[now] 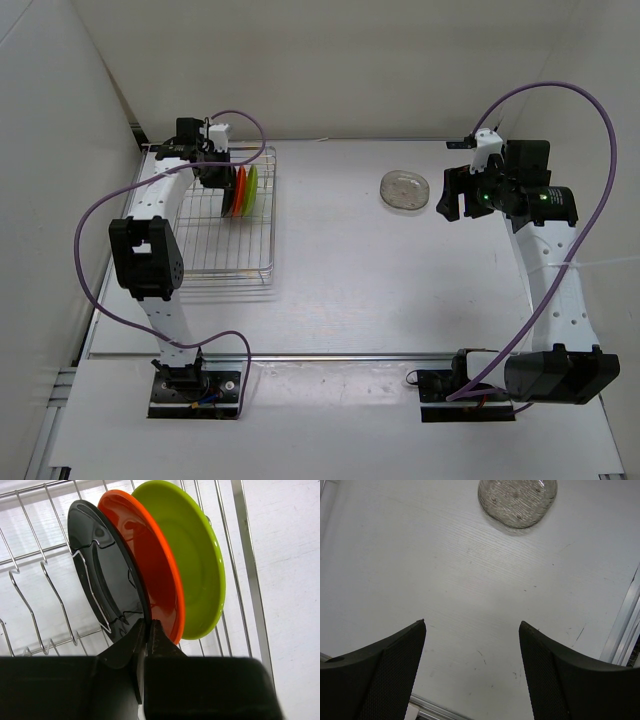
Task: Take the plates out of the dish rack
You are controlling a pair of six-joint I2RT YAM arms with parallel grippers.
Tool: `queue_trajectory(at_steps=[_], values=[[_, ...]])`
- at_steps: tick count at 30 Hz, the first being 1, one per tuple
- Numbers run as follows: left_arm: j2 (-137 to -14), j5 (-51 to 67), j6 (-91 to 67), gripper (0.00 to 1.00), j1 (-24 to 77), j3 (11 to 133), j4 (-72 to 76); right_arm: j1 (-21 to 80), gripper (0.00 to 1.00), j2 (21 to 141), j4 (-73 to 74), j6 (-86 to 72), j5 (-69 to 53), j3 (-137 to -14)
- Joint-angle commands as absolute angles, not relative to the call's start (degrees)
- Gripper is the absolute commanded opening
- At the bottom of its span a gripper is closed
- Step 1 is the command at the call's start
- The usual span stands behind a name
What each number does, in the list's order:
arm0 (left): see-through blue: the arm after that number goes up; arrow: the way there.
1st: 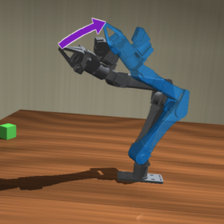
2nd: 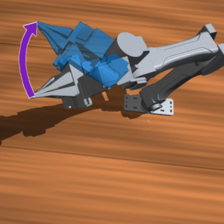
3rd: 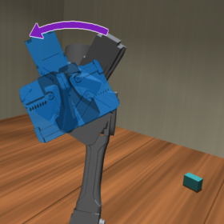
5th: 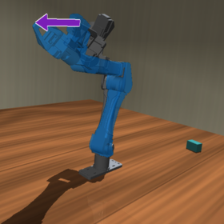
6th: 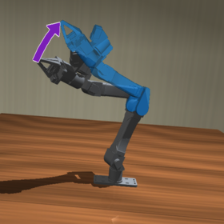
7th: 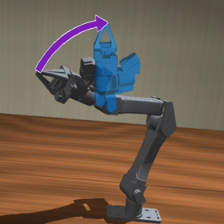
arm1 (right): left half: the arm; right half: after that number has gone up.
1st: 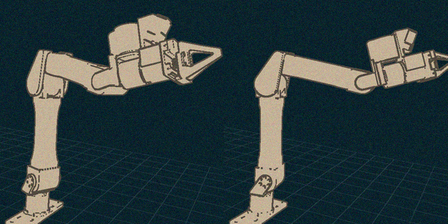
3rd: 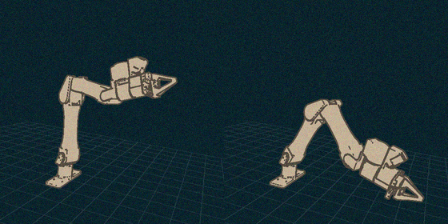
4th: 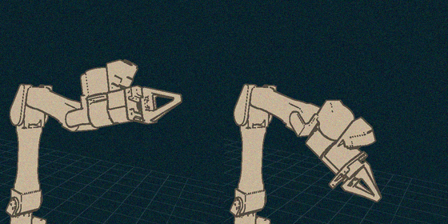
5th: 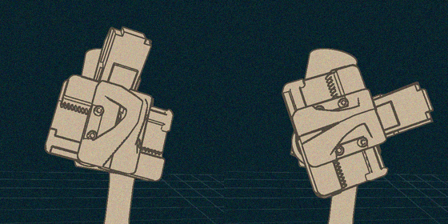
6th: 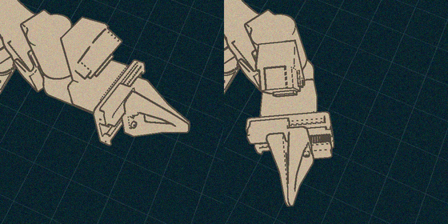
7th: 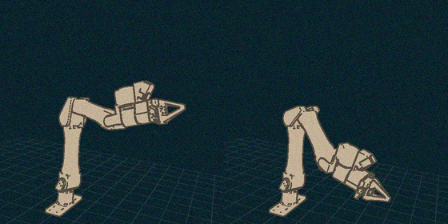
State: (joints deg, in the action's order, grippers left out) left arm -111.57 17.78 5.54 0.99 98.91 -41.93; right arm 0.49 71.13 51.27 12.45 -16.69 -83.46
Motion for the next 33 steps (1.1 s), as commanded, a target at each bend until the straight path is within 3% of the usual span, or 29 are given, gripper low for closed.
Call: queue_trajectory(at_steps=[1,17,22,27,29,33], values=[[-110.48,17.49,5.46,0.11,0.88,99.23,-41.31,0.7,0.78,69.87,50.8,12.92,-17.58,-84.2],[-92.13,18.02,6.59,0.11,1.41,104.15,-50.61,0.7,0.78,69.87,50.8,12.92,-18.63,-84.73],[-86.76,21.69,15.1,0.11,3.6,106.79,-58.59,0.7,0.78,69.87,51.33,12.92,-19.24,-86.56],[-79.56,17.25,23.46,0.11,14.65,106.26,-62.04,0.7,0.78,72.76,55.35,12.3,-25.29,-92.71],[-79.54,9.43,26.36,0.11,20.36,107.84,-63.54,1.31,0.79,74.43,57.38,12.3,-31.25,-97.98],[-79.54,-10.85,31.8,0.11,40.88,106.54,-64.95,2.64,0.83,80.58,63.54,12.3,-40.14,-110.02]])
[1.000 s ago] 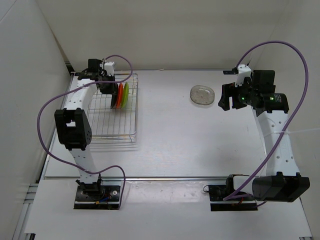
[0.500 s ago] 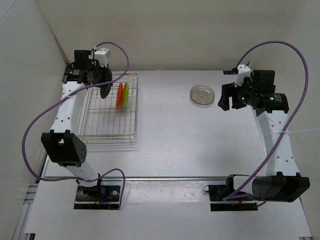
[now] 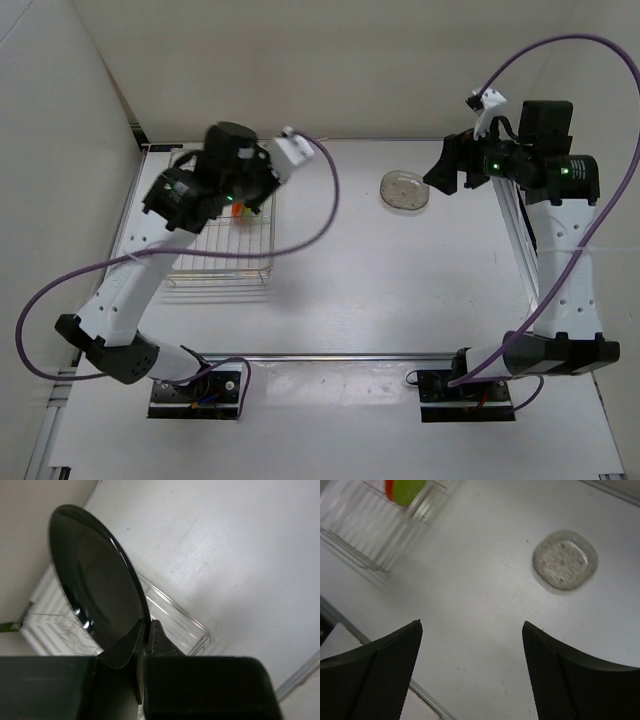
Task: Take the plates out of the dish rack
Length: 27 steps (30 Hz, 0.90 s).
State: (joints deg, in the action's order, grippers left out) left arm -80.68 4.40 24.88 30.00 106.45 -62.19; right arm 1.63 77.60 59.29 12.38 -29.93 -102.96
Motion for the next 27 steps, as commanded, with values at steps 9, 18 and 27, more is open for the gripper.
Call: queue_trajectory(at_steps=[9,18,27], values=[[-77.25,-50.27,60.1,0.11,66.42,79.38,-44.59,4.47,1.0,86.12,61.08,7.29,-48.86,-113.38],[-85.07,-53.26,67.59,0.11,77.6,84.1,-36.39,13.7,0.98,90.17,61.61,8.96,-43.77,-114.08],[-87.54,-53.26,67.68,0.11,79.89,86.3,-35.86,14.5,0.87,92.29,62.14,9.49,-42.19,-116.37]])
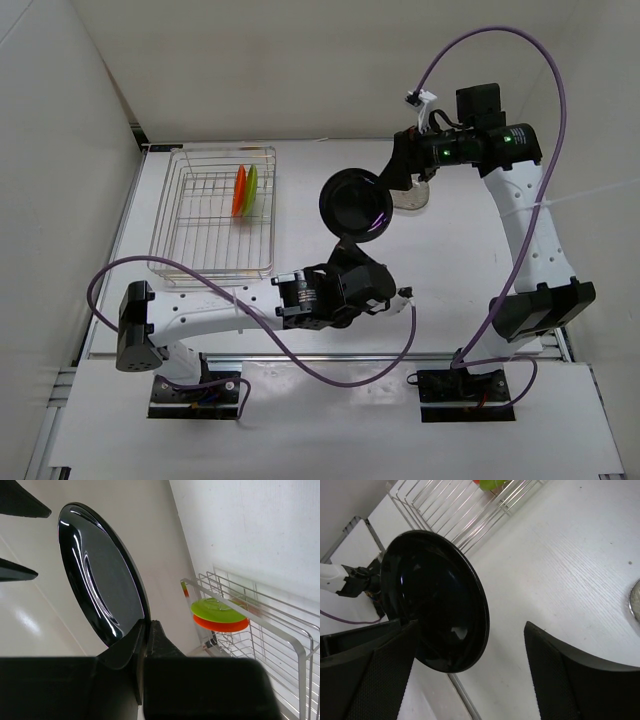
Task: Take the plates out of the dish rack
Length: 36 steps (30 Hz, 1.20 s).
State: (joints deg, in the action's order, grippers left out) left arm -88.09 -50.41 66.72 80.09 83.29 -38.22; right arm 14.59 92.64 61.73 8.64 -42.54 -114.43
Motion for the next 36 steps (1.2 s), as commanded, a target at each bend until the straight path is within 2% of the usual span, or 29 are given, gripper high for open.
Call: queue_trajectory(at_steps=[1,2,10,17,18,21,22,26,28,30,32,33,34,36], values=[[-88.06,-53.26,67.68,0.11,79.89,86.92,-35.86,14.5,0.8,92.29,62.14,9.49,-42.19,-116.37],[-88.07,-53.26,67.68,0.11,79.89,86.92,-35.86,14.5,0.77,92.29,62.14,9.49,-42.71,-115.76],[-88.59,-54.32,69.35,0.11,79.89,87.63,-33.75,14.5,0.74,93.96,62.14,9.49,-43.33,-114.61],[-89.21,-54.32,69.35,0.11,78.66,88.24,-32.96,15.55,0.36,93.96,62.14,9.49,-43.86,-113.99],[-89.21,-54.32,69.35,0.11,78.66,88.24,-32.96,15.56,0.24,93.96,62.14,9.49,-43.86,-113.99],[-89.74,-54.32,69.35,0.11,77.43,88.24,-32.96,15.56,0.05,93.43,62.14,9.49,-44.47,-113.47],[-89.74,-54.32,69.35,0.11,76.74,88.24,-32.44,16.08,0.01,93.43,62.14,9.49,-44.47,-113.47],[-90.35,-53.79,69.35,0.11,74.44,88.24,-33.21,16.08,0.0,92.81,62.14,8.36,-43.6,-113.47],[-90.88,-53.79,66.2,0.44,73.56,88.85,-35.32,16.08,0.0,92.81,60.39,6.7,-41.67,-113.47],[-90.88,-50.73,60.42,0.69,72.95,91.21,-43.47,16.08,0.0,93.33,58.46,5.45,-36.95,-113.47],[-91.49,-46.17,55.48,0.78,72.95,93.5,-53.82,16.08,0.0,95.88,57.58,4.22,-33.24,-115.13],[-91.49,-44.84,53.46,0.88,72.95,94.04,-61.97,16.08,0.0,97.19,57.05,3.26,-31.57,-116.09],[-91.49,-43.87,50.31,0.94,72.34,93.43,-64.66,16.08,0.0,100.34,57.04,2.73,-30.25,-118.54],[-89.75,-42.63,47.47,1.0,70.51,91.68,-68.8,16.08,0.0,103.17,54.69,0.8,-26.38,-119.79]])
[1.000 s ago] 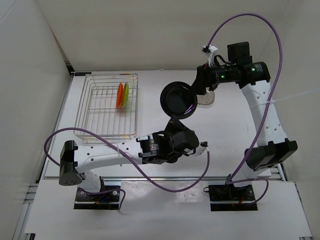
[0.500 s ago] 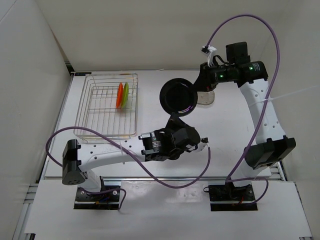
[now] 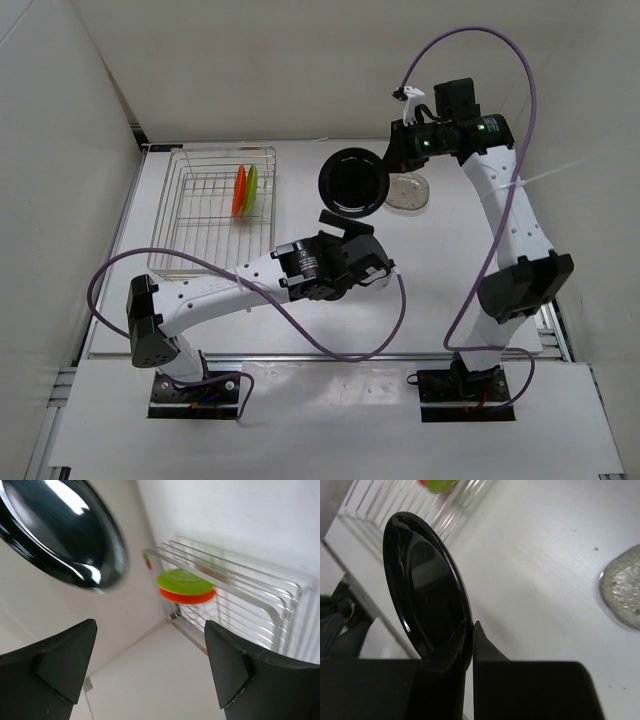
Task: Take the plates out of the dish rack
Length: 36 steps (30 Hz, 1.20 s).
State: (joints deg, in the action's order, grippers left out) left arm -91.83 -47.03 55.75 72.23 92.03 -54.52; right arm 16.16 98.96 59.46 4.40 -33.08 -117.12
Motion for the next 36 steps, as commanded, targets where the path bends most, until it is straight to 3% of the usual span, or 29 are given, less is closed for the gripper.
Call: queue_trajectory(at_steps=[1,8,12,16,27,36], values=[[-89.04,-42.63,46.16,1.0,69.36,90.02,-70.3,15.56,0.0,104.84,52.67,-0.25,-25.06,-118.92],[-85.09,-36.56,42.98,1.0,48.72,100.43,-64.79,15.56,0.0,116.09,45.88,-4.74,-24.34,-122.06],[-83.85,-42.53,39.04,1.0,33.35,102.3,-46.0,15.56,0.0,123.11,43.51,-6.76,-25.58,-123.93],[-87.44,-41.41,28.41,1.0,24.98,107.75,-48.77,15.56,0.0,127.52,38.77,-8.61,-24.97,-123.93],[-88.07,-27.7,15.65,1.0,20.65,107.58,-56.07,15.56,0.0,132.88,32.17,-19.25,-21.01,-121.63],[-87.37,-25.84,15.03,1.0,23.38,108.11,-57.3,19.86,0.0,136.93,33.39,-19.86,-9.16,-124.45]])
